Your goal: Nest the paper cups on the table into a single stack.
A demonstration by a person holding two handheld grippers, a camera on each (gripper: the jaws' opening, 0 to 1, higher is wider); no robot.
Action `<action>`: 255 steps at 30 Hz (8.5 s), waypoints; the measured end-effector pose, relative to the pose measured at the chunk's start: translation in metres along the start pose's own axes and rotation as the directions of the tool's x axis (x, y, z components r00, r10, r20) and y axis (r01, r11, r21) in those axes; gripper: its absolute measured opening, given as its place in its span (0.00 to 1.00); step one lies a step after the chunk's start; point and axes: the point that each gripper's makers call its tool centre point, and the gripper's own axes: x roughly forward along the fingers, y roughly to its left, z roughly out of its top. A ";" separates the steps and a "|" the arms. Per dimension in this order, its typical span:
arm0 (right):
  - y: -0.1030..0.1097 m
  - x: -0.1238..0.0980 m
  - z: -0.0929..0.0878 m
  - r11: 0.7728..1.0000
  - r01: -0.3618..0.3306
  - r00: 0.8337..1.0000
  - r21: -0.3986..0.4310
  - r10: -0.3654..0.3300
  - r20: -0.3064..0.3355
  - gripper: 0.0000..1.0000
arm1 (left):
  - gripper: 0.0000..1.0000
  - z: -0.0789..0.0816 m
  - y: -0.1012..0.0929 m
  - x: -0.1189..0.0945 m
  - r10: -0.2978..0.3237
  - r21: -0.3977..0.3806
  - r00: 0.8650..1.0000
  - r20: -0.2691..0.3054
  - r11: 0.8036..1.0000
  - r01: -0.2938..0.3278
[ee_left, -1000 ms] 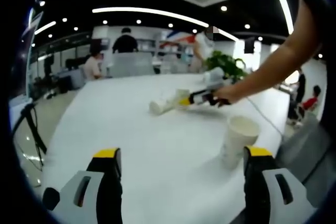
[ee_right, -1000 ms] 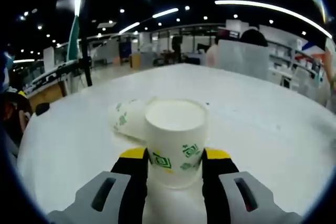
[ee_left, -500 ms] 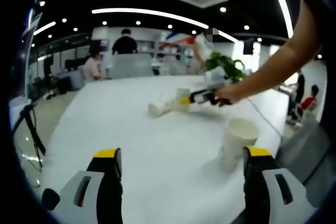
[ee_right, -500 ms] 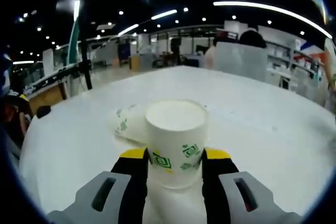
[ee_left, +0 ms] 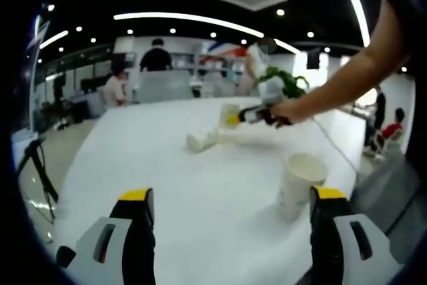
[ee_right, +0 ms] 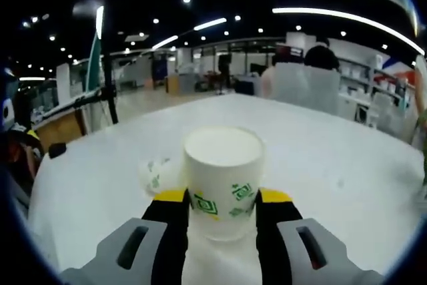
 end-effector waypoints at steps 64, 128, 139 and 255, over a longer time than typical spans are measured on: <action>0.007 -0.037 0.092 0.995 -0.070 0.998 -0.067 0.070 -0.001 0.35 | 0.98 0.022 -0.004 0.005 -0.038 0.003 0.999 0.023 0.999 0.038; 0.121 -0.114 0.090 0.974 -0.219 0.976 -0.065 0.219 -0.012 0.35 | 0.97 0.053 -0.024 -0.011 -0.085 0.068 0.996 0.034 0.994 0.082; 0.142 -0.130 0.086 0.968 -0.240 0.971 -0.070 0.239 -0.028 0.35 | 0.96 0.059 -0.030 -0.011 -0.095 0.077 0.995 0.038 0.993 0.092; 0.299 -0.211 0.042 0.800 -0.576 0.818 -0.167 0.562 -0.126 0.39 | 0.41 0.122 -0.127 0.024 -0.380 0.136 0.921 0.082 0.920 0.367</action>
